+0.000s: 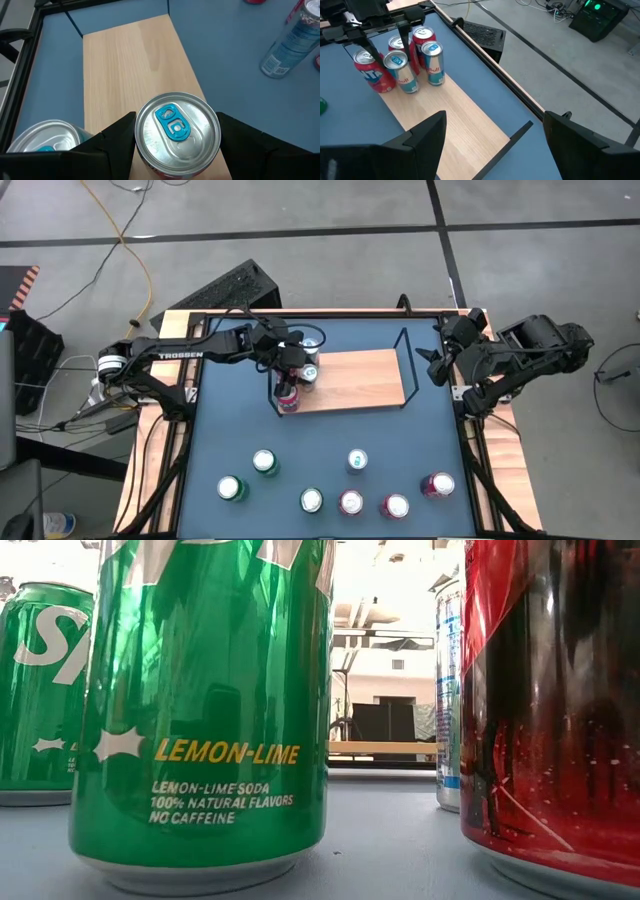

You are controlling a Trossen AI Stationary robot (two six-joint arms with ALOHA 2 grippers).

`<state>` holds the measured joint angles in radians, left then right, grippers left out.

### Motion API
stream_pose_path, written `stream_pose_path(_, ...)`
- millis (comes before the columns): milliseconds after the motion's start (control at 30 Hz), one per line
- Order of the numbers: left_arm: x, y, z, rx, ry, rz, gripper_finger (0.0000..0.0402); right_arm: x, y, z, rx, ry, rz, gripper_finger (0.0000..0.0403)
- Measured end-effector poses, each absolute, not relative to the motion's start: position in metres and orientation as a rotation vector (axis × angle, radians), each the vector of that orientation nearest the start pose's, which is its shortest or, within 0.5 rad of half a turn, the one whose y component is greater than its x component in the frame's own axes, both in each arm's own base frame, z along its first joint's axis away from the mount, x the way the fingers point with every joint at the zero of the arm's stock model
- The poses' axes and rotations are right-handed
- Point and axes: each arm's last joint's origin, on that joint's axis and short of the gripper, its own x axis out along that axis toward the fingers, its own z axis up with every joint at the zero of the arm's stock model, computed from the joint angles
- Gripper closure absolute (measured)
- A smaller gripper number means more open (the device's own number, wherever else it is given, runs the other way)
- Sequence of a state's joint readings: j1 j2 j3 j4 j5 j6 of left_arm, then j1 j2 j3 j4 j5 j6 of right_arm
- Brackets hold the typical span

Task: Place canned beverage on shelf
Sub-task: Put the blue soda can on the shelf aligned with other blue soda can

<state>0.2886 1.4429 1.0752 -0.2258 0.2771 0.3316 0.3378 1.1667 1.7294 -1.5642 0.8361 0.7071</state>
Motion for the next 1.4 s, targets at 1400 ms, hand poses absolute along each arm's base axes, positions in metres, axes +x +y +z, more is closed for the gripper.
stream_pose_path(1400, 0.3043, 0.0862, 0.2804, 0.186, 0.564, -0.053, 0.0172, 0.1377, 0.0256, 0.4542, 0.092, 0.625, -0.708, 0.0085)
